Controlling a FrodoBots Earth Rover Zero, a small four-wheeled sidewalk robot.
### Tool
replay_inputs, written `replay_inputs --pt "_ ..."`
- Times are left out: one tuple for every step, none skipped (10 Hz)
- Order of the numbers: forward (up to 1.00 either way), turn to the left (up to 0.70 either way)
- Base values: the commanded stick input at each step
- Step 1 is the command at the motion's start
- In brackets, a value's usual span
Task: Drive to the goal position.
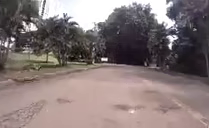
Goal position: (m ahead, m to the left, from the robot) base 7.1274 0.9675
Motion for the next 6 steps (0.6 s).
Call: replay_inputs --pt "0.70 0.00" --pt "0.70 0.00" --pt "0.70 0.00" --pt "0.70 0.00" --pt "0.70 0.00" --pt "0.70 0.00"
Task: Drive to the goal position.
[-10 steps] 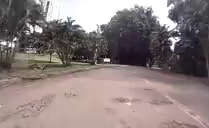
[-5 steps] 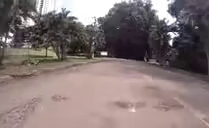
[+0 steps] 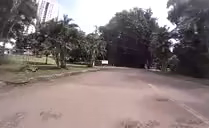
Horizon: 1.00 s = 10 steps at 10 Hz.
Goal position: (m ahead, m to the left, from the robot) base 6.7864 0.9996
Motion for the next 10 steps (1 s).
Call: replay_inputs --pt "0.70 0.00" --pt "0.70 0.00" --pt "0.70 0.00" --pt "0.70 0.00" --pt "0.70 0.00" --pt "0.70 0.00" --pt "0.70 0.00" --pt "0.70 0.00" --pt "0.70 0.00" --pt "0.70 0.00"
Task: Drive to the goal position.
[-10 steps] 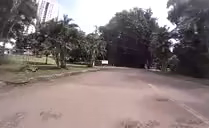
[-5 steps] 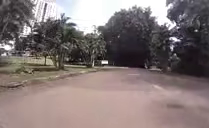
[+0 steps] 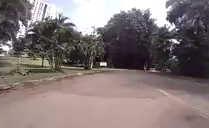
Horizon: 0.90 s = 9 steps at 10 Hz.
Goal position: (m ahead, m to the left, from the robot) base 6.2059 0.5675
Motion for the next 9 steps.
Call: replay_inputs --pt "0.70 0.00" --pt "0.70 0.00" --pt "0.70 0.00" --pt "0.70 0.00" --pt "0.70 0.00" --pt "0.70 0.00" --pt "0.70 0.00" --pt "0.70 0.00" --pt "0.70 0.00"
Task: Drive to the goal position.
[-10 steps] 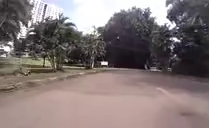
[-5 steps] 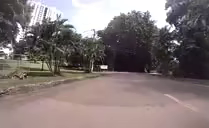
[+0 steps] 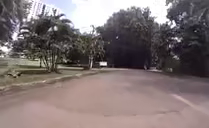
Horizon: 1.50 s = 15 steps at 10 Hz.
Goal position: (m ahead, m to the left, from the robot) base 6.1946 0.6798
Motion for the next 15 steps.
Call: replay_inputs --pt "0.70 0.00" --pt "0.70 0.00" --pt "0.70 0.00" --pt "0.70 0.00" --pt "0.70 0.00" --pt "0.70 0.00" --pt "0.70 0.00" --pt "0.70 0.00" --pt "0.70 0.00" --pt "0.70 0.00" --pt "0.70 0.00" --pt "0.70 0.00" --pt "0.70 0.00" --pt "0.70 0.00" --pt "0.70 0.00"
